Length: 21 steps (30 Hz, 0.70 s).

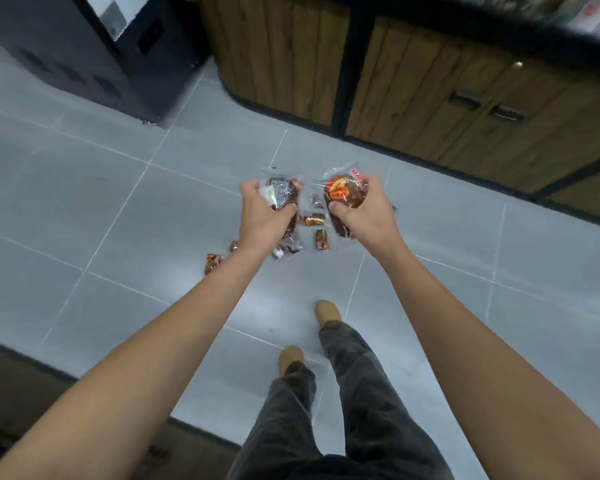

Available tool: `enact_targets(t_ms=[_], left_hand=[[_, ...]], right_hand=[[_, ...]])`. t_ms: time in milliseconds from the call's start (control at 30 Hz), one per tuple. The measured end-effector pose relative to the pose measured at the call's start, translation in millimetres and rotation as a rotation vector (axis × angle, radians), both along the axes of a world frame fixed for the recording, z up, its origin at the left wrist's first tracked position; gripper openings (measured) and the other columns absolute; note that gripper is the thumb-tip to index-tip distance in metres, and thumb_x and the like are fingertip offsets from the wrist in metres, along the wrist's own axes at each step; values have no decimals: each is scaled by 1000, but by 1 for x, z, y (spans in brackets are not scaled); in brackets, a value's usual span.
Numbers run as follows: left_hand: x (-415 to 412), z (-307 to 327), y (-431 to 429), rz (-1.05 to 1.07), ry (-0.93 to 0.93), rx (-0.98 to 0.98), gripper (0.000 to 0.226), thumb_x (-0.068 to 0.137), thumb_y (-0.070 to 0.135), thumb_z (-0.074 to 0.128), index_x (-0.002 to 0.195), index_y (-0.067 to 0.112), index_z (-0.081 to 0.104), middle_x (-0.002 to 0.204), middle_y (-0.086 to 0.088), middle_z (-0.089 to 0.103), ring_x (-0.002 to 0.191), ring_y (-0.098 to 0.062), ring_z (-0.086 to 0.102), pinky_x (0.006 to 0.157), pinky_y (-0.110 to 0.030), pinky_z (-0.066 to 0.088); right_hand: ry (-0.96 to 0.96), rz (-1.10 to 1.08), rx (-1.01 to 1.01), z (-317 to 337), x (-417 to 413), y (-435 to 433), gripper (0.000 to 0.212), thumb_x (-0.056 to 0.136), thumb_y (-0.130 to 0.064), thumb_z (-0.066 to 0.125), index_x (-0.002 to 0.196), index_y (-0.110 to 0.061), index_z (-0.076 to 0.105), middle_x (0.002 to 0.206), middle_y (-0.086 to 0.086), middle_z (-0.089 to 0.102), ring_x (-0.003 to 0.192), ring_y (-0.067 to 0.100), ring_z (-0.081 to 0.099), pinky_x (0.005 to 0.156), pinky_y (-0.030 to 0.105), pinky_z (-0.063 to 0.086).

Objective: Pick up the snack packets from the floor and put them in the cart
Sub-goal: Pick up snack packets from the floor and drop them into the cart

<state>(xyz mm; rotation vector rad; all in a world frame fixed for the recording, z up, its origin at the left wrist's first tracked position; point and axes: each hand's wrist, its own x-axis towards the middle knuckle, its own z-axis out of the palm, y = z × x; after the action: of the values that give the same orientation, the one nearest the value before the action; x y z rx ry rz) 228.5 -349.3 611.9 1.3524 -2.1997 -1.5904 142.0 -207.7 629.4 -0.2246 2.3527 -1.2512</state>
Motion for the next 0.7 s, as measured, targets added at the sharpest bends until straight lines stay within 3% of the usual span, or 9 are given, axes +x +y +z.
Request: enact_targets(t_ms=[133, 267, 333, 400, 467, 533, 700], left_hand=[[-27, 21, 64, -198, 41, -40, 64, 78, 22, 70, 128, 20, 31, 126, -4, 52, 109, -23, 54, 94, -37, 45], [-48, 40, 145, -329, 95, 14, 57, 79, 15, 71, 124, 18, 36, 113, 1, 52, 98, -15, 53, 63, -15, 40], [-53, 46, 190, -379, 117, 42, 53, 79, 13, 71, 121, 17, 39, 108, 2, 52, 94, -13, 53, 56, -10, 38], [-61, 49, 233, -431, 120, 50, 52, 78, 14, 72, 120, 17, 41, 107, 3, 53, 95, -13, 54, 65, -14, 43], [-72, 50, 275, -494, 85, 54, 55, 75, 16, 74, 120, 20, 43, 110, 3, 54, 98, -16, 55, 79, -28, 50], [-83, 50, 319, -558, 68, 71, 54, 74, 16, 75, 117, 21, 44, 110, 3, 54, 99, -19, 56, 81, -39, 54], [-106, 54, 445, -663, 86, 76, 50, 72, 13, 75, 111, 21, 44, 106, 7, 53, 99, -16, 56, 81, -33, 52]], right_hand=[[7, -206, -24, 19, 3, 79, 47, 77, -22, 72, 118, -23, 47, 99, -9, 56, 91, 11, 56, 80, 24, 44], [39, -405, -73, 32, 11, 164, 44, 76, -21, 72, 111, -28, 45, 92, -15, 55, 82, 2, 56, 68, 17, 45], [53, -491, -94, 36, 17, 206, 44, 77, -22, 73, 108, -31, 43, 89, -22, 52, 79, -3, 54, 63, 12, 44], [52, -572, -108, 38, 22, 249, 46, 76, -23, 74, 110, -31, 43, 89, -22, 52, 80, -2, 55, 62, 12, 43], [45, -650, -123, 38, 24, 295, 49, 75, -23, 74, 115, -27, 46, 96, -14, 56, 84, 2, 57, 60, 10, 42], [40, -713, -138, 37, 25, 343, 51, 75, -21, 75, 116, -25, 46, 99, -9, 58, 86, 6, 58, 58, 8, 42], [51, -840, -141, 33, 18, 474, 48, 72, -21, 76, 109, -28, 47, 92, -13, 58, 91, 13, 62, 77, 26, 52]])
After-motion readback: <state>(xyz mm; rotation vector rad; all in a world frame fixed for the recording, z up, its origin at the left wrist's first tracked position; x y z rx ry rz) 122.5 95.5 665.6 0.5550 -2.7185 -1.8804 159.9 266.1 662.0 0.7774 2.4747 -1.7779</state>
